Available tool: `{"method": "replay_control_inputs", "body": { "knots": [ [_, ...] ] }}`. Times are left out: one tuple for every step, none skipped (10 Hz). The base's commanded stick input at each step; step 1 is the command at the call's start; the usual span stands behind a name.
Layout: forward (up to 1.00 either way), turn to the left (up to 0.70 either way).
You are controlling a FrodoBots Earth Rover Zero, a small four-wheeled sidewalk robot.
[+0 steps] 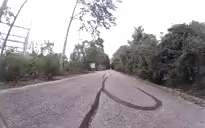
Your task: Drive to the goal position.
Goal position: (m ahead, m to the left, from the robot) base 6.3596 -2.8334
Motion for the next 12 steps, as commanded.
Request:
{"method": "replay_control_inputs", "body": {
  "knots": [
    [0.00, 0.00],
    [0.00, 0.00],
    [0.00, 0.00],
    [0.00, 0.00],
    [0.33, 0.00],
    [0.46, 0.00],
    [0.50, 0.00],
    [0.50, 0.00],
    [0.34, 0.00],
    [0.30, 0.00],
    [0.30, 0.00],
    [0.30, 0.00]
  ]
}}
